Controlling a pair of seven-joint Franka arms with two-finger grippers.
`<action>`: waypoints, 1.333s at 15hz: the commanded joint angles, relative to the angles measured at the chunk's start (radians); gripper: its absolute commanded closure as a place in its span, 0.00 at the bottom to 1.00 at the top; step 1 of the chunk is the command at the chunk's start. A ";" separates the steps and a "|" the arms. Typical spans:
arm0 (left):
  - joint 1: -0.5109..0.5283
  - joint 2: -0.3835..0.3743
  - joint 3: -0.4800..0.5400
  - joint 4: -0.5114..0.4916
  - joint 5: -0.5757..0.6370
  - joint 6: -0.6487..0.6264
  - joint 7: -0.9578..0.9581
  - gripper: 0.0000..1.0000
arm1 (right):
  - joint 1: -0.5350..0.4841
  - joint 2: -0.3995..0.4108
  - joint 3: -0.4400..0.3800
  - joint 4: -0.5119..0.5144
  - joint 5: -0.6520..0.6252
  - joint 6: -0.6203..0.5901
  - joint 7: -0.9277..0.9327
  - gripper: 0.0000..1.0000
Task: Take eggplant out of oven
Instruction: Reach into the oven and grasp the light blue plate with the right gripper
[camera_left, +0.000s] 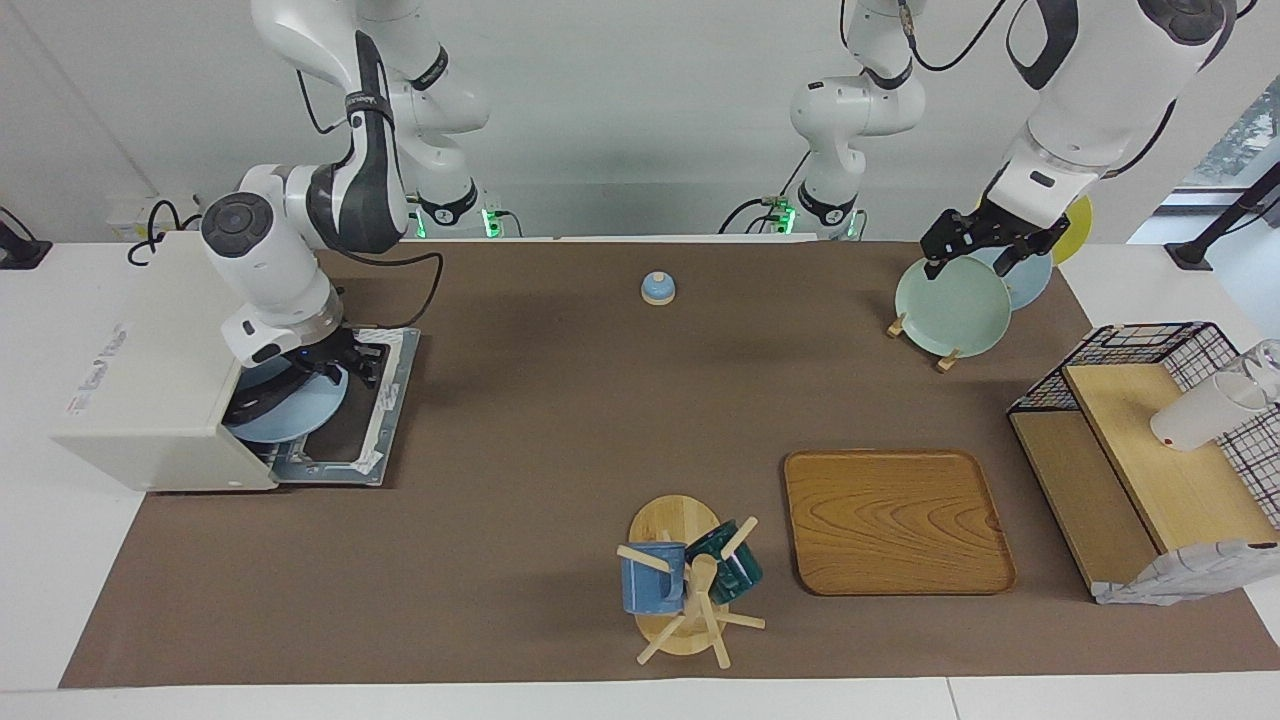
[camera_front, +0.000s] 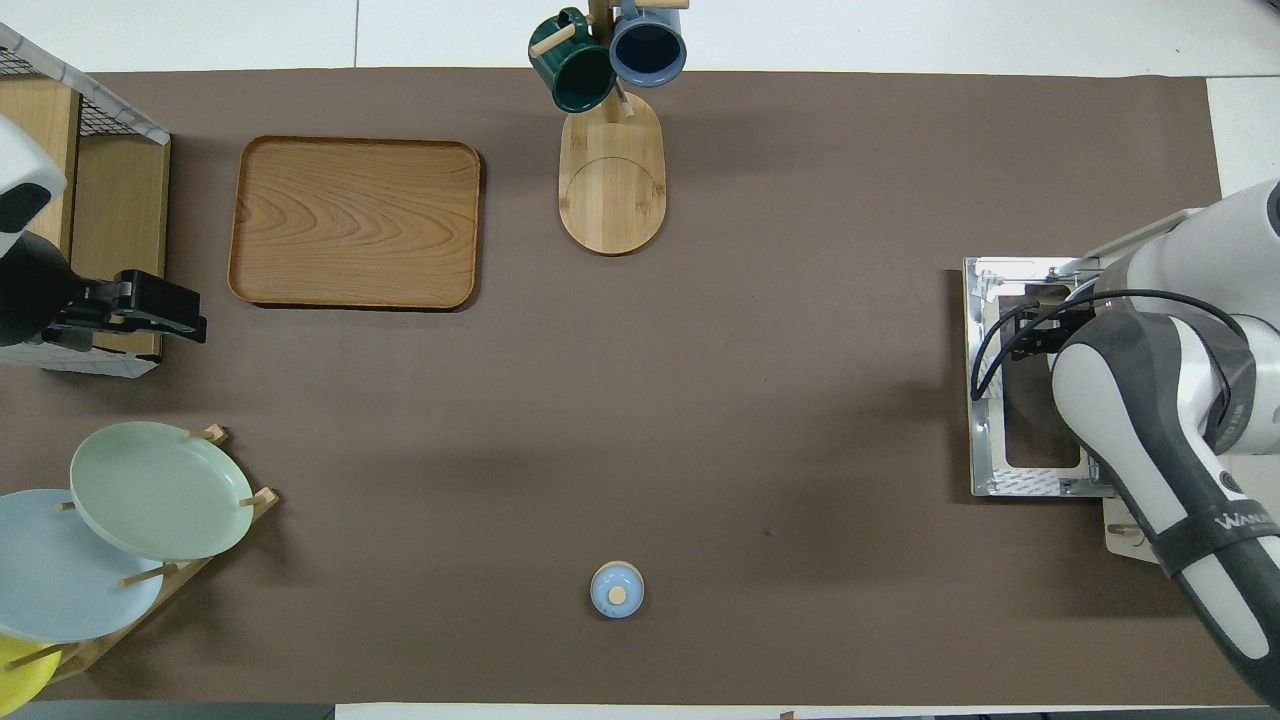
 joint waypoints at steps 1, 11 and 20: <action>0.013 -0.014 -0.010 -0.002 0.015 -0.011 0.008 0.00 | -0.024 -0.029 0.009 -0.056 -0.010 0.042 -0.040 0.49; 0.013 -0.014 -0.010 -0.002 0.015 -0.012 0.007 0.00 | -0.040 -0.053 0.008 -0.141 -0.010 0.139 -0.169 0.86; 0.013 -0.014 -0.009 -0.002 0.015 -0.015 0.007 0.00 | 0.124 -0.049 0.014 -0.081 -0.074 0.050 -0.124 1.00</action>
